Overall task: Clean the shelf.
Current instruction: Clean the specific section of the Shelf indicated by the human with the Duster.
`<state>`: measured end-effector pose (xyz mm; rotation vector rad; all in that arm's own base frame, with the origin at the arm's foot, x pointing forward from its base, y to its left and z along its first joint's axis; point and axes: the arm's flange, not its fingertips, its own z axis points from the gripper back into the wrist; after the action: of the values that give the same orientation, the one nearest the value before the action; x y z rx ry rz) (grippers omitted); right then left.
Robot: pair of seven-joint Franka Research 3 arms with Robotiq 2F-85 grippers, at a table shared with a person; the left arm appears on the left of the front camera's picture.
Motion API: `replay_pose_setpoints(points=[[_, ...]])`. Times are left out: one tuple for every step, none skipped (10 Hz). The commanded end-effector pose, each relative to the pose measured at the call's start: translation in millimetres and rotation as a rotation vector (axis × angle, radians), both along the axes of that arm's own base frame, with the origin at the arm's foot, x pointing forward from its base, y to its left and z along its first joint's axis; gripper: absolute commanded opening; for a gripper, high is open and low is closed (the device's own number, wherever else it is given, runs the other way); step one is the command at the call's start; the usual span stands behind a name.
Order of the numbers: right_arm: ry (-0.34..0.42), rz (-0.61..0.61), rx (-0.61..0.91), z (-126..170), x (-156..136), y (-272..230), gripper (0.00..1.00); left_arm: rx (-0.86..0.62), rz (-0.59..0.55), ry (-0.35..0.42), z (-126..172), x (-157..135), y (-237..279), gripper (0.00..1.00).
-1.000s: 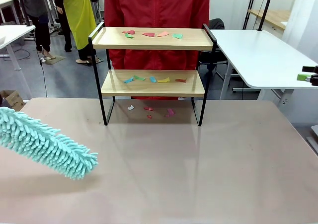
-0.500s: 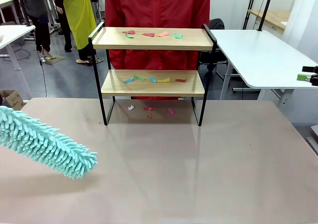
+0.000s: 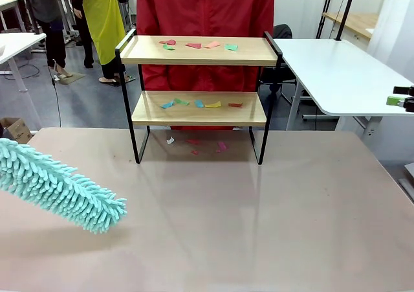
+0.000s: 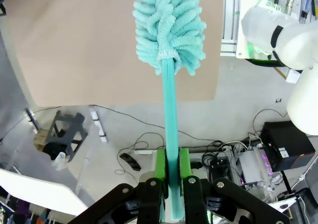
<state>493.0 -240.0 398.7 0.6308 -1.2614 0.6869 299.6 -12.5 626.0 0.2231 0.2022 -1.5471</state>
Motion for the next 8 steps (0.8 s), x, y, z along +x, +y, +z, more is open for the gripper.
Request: replay_pose_setpoints(points=[[-0.004, 0.000, -0.002, 1.8, 0.6, 1.6, 1.00, 0.016, -0.011, -0.001, 2.8, -1.9, 2.1, 0.13], [-0.004, 0.000, -0.002, 1.8, 0.6, 1.6, 1.00, 0.016, -0.011, -0.001, 2.8, -1.9, 2.1, 0.13], [-0.004, 0.000, -0.002, 1.8, 0.6, 1.6, 1.00, 0.016, -0.011, -0.001, 2.8, -1.9, 2.1, 0.13], [-0.004, 0.000, -0.002, 1.8, 0.6, 1.6, 1.00, 0.016, -0.011, -0.001, 2.8, -1.9, 2.1, 0.13], [-0.004, 0.000, -0.002, 1.8, 0.6, 1.6, 1.00, 0.016, -0.011, -0.001, 2.8, -1.9, 2.1, 0.13], [-0.004, 0.000, -0.002, 1.8, 0.6, 1.6, 1.00, 0.016, -0.011, -0.001, 2.8, -1.9, 2.1, 0.13], [-0.004, 0.000, -0.002, 1.8, 0.6, 1.6, 1.00, 0.016, -0.011, -0.001, 2.8, -1.9, 2.1, 0.13], [-0.004, 0.000, -0.002, 1.8, 0.6, 1.6, 1.00, 0.016, -0.011, -0.001, 2.8, -1.9, 2.1, 0.13]])
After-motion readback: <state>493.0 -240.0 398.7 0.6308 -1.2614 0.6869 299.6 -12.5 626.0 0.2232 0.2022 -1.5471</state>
